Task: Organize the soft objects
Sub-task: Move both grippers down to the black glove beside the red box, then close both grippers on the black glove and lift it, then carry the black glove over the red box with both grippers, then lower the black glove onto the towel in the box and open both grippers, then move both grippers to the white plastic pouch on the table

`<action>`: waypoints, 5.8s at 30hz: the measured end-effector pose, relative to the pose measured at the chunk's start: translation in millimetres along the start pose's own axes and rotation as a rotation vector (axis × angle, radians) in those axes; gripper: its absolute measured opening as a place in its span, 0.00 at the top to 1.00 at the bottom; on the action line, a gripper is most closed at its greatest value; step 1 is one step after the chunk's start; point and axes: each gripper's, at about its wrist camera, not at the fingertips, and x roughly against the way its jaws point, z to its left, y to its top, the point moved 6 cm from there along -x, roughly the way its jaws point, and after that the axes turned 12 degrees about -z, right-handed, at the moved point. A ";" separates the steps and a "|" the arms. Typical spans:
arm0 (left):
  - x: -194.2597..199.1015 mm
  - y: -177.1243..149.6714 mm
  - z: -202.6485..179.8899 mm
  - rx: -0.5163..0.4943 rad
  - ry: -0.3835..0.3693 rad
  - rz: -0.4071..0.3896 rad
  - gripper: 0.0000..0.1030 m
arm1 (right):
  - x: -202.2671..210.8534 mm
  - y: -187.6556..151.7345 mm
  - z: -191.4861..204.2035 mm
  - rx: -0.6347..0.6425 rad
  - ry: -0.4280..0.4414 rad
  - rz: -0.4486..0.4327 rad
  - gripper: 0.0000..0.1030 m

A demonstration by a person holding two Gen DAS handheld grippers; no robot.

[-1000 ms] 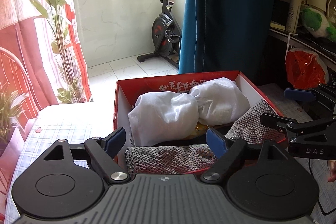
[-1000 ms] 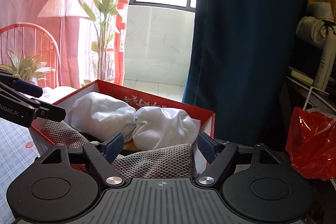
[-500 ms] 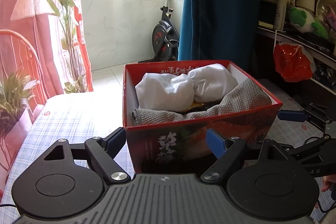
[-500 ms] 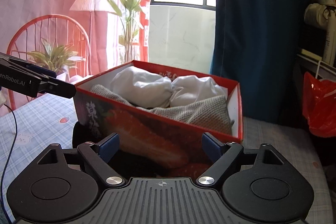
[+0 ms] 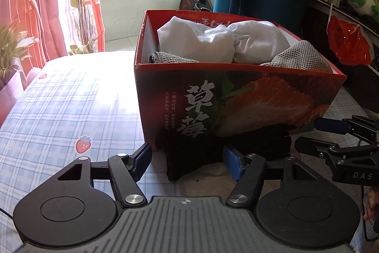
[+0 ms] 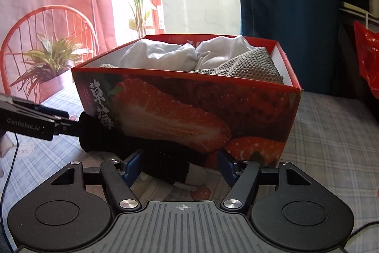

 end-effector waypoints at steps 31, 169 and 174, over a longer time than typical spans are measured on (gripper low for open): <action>-18.9 -32.5 6.2 0.216 -0.014 -0.016 0.65 | -30.4 -33.8 1.7 -0.091 0.031 -0.002 0.83; 24.0 2.7 2.7 0.027 -0.082 0.066 0.12 | 37.3 44.4 -7.7 -0.069 -0.027 -0.046 0.01; 17.3 -29.2 8.3 0.079 -0.099 0.126 0.18 | 30.7 5.8 -6.6 -0.118 -0.044 0.030 0.00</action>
